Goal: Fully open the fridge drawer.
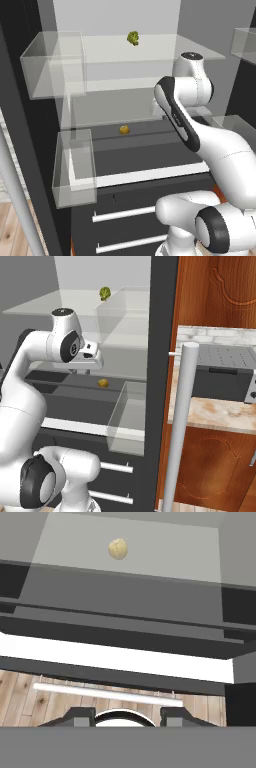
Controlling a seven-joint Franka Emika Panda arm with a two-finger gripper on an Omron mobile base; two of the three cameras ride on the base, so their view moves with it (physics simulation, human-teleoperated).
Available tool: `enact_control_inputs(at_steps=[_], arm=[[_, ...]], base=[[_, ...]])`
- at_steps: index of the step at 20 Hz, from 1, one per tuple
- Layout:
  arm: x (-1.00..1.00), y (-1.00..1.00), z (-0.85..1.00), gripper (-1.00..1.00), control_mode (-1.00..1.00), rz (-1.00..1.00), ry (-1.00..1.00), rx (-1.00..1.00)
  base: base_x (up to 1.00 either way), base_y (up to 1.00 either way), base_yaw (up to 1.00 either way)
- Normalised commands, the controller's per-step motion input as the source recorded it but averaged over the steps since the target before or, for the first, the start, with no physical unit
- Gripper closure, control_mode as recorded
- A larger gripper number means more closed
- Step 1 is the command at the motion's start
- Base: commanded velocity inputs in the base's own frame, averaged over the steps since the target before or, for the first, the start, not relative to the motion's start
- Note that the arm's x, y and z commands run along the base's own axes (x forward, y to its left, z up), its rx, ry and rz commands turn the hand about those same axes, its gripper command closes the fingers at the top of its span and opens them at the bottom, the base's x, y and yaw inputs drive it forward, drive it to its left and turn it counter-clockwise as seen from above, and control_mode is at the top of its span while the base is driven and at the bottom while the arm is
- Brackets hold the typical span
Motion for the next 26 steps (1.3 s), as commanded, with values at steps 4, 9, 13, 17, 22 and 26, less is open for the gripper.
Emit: enact_control_inputs(at_steps=[4, 9, 13, 17, 22, 26], arm=[[0.01, 0.46, -0.05, -1.00, -1.00, -0.04, -0.07, -0.03], [0.01, 0.56, -0.16, -1.00, -1.00, -0.09, -0.09, -0.02], [0.12, 0.30, -0.25, -1.00, -1.00, -0.09, -0.03, -0.01], [0.24, 0.01, -0.24, -1.00, -1.00, -0.01, 0.00, 0.00], [0.28, 0.00, -0.27, -1.00, -1.00, 0.00, 0.00, 0.00], [0.17, 0.00, -0.31, -1.00, -1.00, 0.00, 0.00, 0.07]], base=[[0.00, 0.00, 0.00], [0.00, 0.00, 0.00], [0.00, 0.00, 0.00], [0.00, 0.00, 0.00], [0.00, 0.00, 0.00], [0.00, 0.00, 0.00]])
